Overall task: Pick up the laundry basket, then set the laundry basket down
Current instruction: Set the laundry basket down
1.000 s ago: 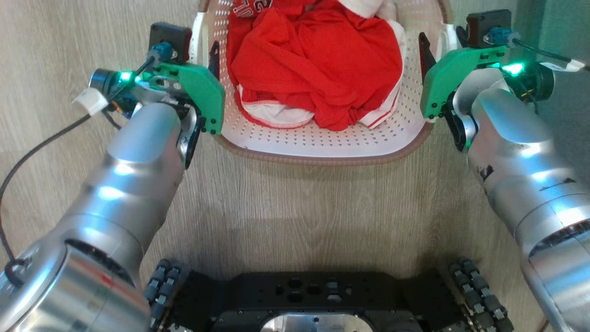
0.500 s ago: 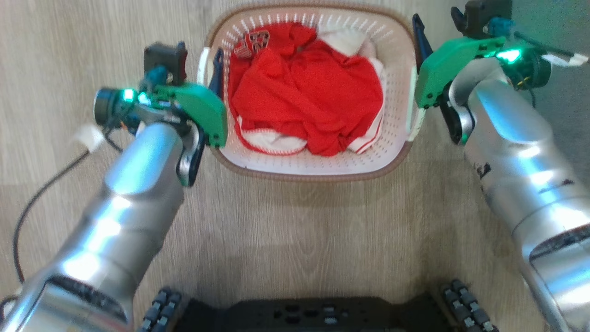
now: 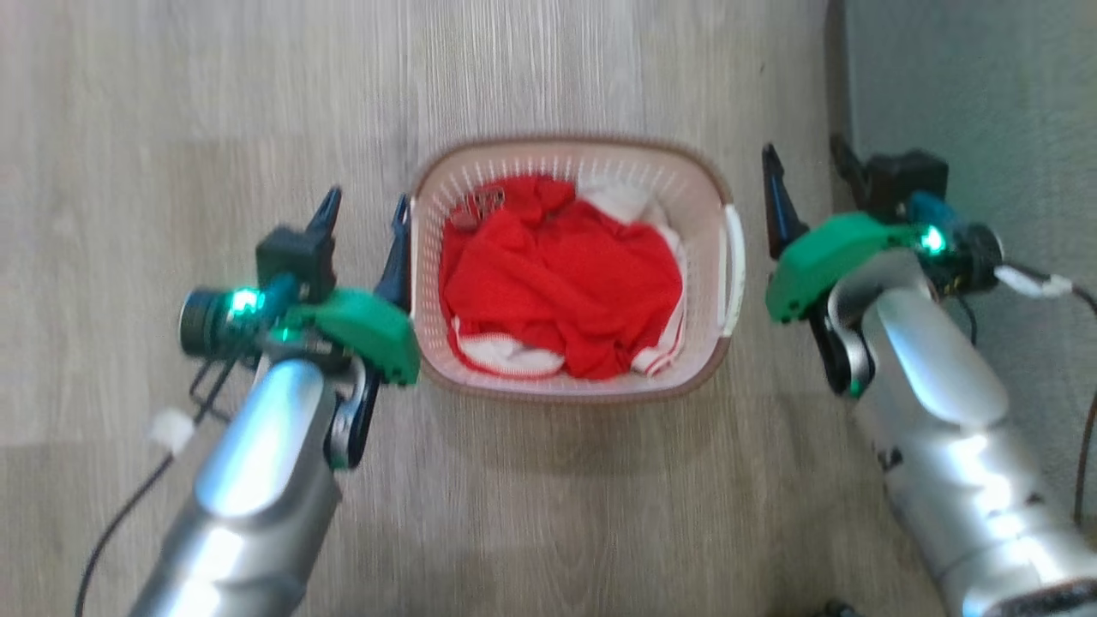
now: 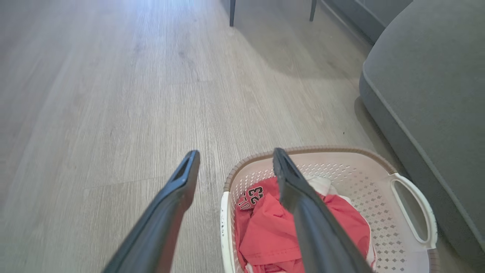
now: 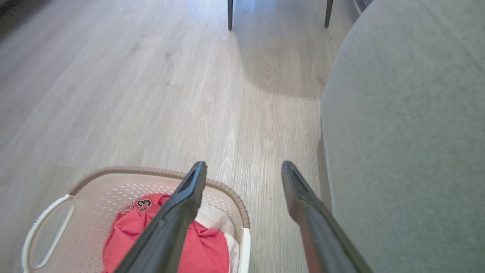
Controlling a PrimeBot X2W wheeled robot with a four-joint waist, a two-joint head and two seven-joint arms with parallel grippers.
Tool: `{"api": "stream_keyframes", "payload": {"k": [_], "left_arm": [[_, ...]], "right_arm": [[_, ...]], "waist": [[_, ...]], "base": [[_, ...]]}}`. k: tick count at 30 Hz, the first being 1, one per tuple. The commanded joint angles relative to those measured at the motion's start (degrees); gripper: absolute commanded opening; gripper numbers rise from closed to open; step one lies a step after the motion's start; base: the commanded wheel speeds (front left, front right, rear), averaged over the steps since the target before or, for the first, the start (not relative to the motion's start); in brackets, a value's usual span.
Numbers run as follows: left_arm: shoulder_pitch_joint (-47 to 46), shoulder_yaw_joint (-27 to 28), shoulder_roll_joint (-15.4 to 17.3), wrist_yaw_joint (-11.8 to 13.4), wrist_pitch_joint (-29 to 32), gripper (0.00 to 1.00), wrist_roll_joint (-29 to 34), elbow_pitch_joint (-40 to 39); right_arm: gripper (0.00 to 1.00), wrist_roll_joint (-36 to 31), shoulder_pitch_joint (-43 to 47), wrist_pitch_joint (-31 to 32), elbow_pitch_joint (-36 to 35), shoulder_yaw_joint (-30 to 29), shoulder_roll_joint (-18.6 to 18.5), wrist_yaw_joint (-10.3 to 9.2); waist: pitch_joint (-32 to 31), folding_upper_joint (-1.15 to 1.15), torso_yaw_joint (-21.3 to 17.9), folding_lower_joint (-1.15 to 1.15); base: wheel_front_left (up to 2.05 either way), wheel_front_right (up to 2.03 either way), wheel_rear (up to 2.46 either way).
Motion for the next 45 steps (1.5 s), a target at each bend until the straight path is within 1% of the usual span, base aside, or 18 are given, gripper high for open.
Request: {"api": "stream_keyframes", "payload": {"k": [1,5,8,13,17,23,34,39,45], "left_arm": [[2.1,3.2,1.2,-0.3,-0.1,1.0,1.3,-3.0],[7.8,6.8,0.3,-0.9,-0.1,1.0,3.9,-7.6],[11.9,8.9,-0.4,-1.2,-0.1,1.0,5.6,-10.7],[18.5,12.0,-1.5,-2.4,-0.1,1.0,7.2,-15.6],[23.3,14.4,-2.2,-2.4,-0.1,1.0,8.1,-18.8],[29.0,16.8,-2.9,-2.5,-0.1,1.0,8.3,-21.2],[35.7,19.6,-3.3,-2.6,-0.1,1.0,9.5,-23.5],[37.1,20.3,-3.3,-2.6,-0.1,1.0,10.2,-24.6],[37.4,20.6,-3.4,-2.9,-0.1,1.0,10.9,-25.2]], "right_arm": [[1.0,-0.6,3.0,-0.4,-3.1,0.3,1.0,-0.1],[1.0,-1.3,8.4,-0.4,-8.5,-0.6,1.0,-0.1],[1.0,-0.5,12.4,-0.4,-13.0,-0.7,1.0,-0.1],[1.0,-1.1,19.0,-0.4,-19.4,-0.8,1.0,-0.1],[1.0,-1.6,24.2,-0.4,-23.7,-1.9,1.0,-0.1],[1.0,-1.8,32.2,-0.4,-29.6,-3.9,1.0,-0.1],[1.0,-2.6,40.4,-0.4,-35.6,-5.8,1.0,-0.1],[1.0,-2.7,41.8,-0.4,-37.2,-6.5,1.0,-0.1],[1.0,-2.9,41.9,-0.4,-37.3,-6.6,1.0,-0.1]], "waist": [[-4.5,0.0,0.0,0.01],[-8.9,0.0,-0.1,0.01],[-12.0,0.0,-0.2,0.01],[-17.0,0.0,-0.2,0.01],[-20.8,0.0,-0.2,0.01],[-25.5,0.0,0.1,0.01],[-30.5,0.0,0.2,0.01],[-31.1,0.0,0.3,0.01],[-31.1,0.0,0.4,0.01]], "base": [[0.0,0.0,0.0],[0.0,0.0,0.0],[0.0,0.0,0.0],[0.0,0.0,0.0],[0.0,0.0,0.0],[0.0,0.0,0.0],[0.0,0.0,0.0],[0.0,0.0,0.0],[0.0,0.0,0.0]]}}
